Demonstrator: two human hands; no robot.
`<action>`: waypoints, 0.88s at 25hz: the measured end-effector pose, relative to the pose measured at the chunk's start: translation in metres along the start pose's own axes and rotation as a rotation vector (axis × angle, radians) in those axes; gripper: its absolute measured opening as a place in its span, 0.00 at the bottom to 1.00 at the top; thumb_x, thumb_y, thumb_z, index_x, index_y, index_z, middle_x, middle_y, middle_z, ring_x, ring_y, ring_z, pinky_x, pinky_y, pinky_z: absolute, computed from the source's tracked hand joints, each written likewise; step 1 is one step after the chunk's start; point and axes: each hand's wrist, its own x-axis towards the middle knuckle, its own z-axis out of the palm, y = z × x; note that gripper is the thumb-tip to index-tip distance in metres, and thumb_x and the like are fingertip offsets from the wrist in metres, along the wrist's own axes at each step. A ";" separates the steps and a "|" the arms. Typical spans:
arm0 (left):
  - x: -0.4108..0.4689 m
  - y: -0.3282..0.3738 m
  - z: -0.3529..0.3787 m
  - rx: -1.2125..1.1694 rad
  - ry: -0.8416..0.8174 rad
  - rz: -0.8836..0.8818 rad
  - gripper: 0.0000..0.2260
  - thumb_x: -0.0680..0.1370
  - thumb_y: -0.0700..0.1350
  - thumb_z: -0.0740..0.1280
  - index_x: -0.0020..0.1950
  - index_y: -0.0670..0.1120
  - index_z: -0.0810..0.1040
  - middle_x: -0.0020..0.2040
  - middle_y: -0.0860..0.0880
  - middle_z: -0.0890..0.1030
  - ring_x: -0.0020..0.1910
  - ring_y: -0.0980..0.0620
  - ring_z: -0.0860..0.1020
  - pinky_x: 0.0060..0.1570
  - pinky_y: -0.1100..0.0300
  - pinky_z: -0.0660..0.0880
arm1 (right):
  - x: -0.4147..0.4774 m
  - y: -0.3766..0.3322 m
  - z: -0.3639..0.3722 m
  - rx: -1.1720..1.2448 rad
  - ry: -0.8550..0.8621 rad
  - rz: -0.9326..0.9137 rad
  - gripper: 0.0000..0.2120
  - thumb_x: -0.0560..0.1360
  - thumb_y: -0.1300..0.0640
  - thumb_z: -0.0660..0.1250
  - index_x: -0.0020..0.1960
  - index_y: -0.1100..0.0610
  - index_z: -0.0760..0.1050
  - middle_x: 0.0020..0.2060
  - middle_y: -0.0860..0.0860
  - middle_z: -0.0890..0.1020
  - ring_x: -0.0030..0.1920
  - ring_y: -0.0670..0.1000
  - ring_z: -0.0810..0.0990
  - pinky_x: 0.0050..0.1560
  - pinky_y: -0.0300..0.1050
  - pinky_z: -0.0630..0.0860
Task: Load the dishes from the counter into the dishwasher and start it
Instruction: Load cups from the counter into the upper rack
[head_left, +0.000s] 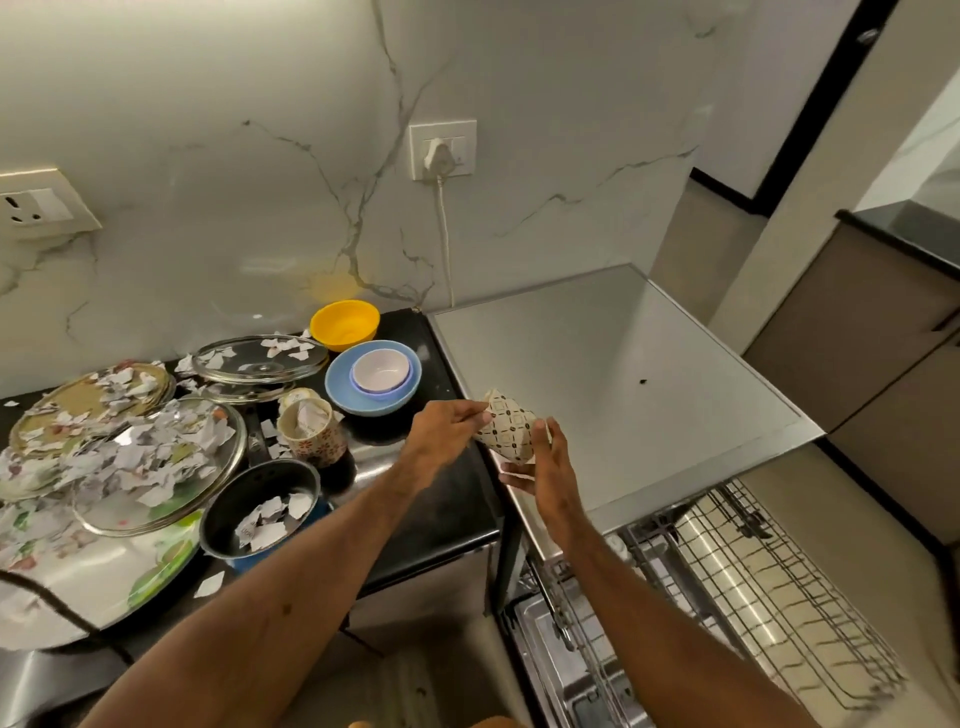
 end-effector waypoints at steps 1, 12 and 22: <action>0.002 0.005 0.013 -0.004 -0.044 0.001 0.14 0.79 0.51 0.74 0.63 0.50 0.85 0.56 0.54 0.86 0.58 0.54 0.83 0.61 0.56 0.80 | -0.001 0.001 -0.017 0.050 0.033 0.012 0.34 0.80 0.32 0.60 0.79 0.50 0.63 0.62 0.57 0.81 0.53 0.60 0.87 0.49 0.52 0.86; -0.023 0.058 0.156 0.029 -0.650 0.000 0.17 0.78 0.58 0.72 0.57 0.46 0.86 0.50 0.49 0.88 0.52 0.51 0.86 0.58 0.58 0.81 | -0.056 0.031 -0.199 0.200 0.198 0.059 0.31 0.81 0.31 0.60 0.57 0.59 0.84 0.43 0.64 0.84 0.33 0.57 0.78 0.30 0.44 0.73; -0.051 0.007 0.183 0.411 -0.587 -0.025 0.11 0.82 0.51 0.70 0.56 0.45 0.85 0.49 0.48 0.87 0.46 0.51 0.86 0.49 0.61 0.82 | -0.078 0.074 -0.266 -0.195 0.150 0.203 0.19 0.84 0.42 0.63 0.63 0.56 0.76 0.54 0.60 0.85 0.45 0.55 0.87 0.37 0.43 0.82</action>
